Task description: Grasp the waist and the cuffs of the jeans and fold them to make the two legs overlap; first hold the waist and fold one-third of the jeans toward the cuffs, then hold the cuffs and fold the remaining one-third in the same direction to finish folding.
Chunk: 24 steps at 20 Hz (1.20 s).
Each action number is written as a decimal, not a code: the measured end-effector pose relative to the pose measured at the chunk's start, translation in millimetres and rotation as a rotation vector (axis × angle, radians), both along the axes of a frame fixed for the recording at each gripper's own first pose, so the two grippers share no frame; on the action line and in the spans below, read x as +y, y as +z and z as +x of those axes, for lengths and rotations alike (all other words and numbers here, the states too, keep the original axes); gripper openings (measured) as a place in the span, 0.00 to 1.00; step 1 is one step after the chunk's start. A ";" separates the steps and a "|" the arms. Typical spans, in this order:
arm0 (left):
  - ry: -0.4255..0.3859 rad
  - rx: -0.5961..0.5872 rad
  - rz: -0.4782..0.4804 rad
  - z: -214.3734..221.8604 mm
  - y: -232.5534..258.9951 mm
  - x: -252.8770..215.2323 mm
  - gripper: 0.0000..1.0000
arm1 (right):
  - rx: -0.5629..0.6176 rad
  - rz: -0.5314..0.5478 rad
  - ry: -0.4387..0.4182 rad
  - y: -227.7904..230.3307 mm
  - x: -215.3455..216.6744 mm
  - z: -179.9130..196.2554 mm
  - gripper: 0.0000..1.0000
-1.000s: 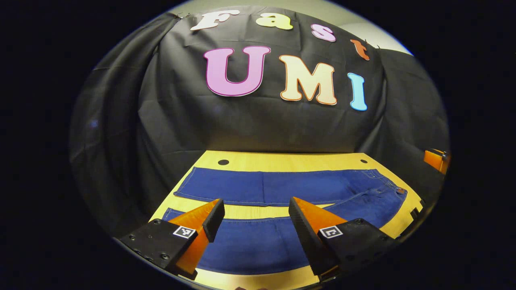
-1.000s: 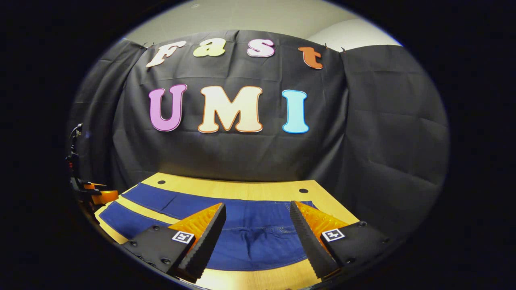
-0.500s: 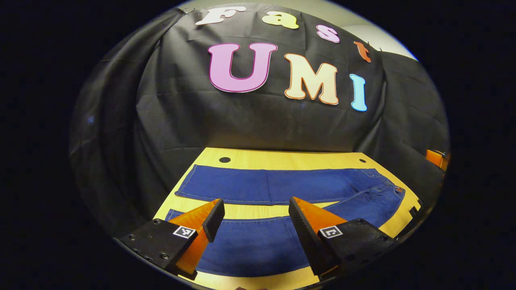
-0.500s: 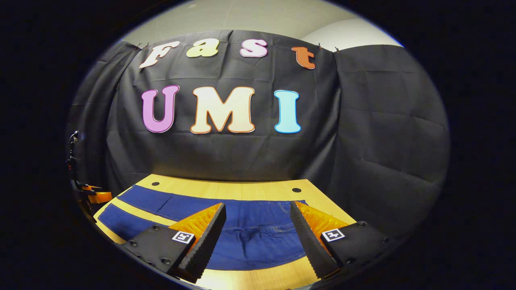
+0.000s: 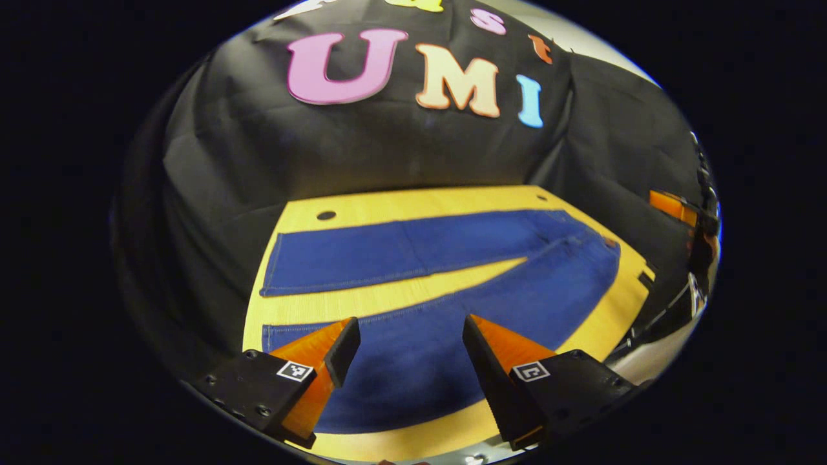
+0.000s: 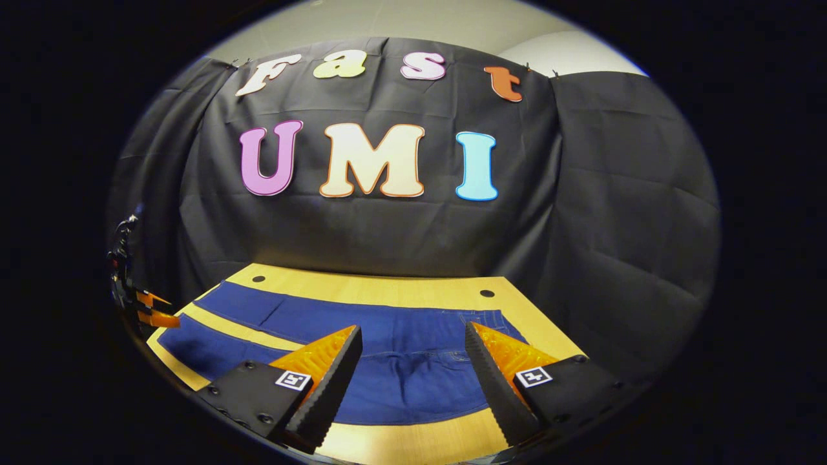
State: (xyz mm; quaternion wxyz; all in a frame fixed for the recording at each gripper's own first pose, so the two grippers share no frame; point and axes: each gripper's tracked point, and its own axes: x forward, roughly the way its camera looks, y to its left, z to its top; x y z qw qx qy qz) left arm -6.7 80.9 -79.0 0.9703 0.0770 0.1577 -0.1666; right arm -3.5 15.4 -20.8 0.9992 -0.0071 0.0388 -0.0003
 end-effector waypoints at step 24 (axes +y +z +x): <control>-0.164 0.590 0.473 -58.0 -131.6 96.7 0.95 | 0.118 -0.041 0.049 -39.3 16.8 7.9 0.99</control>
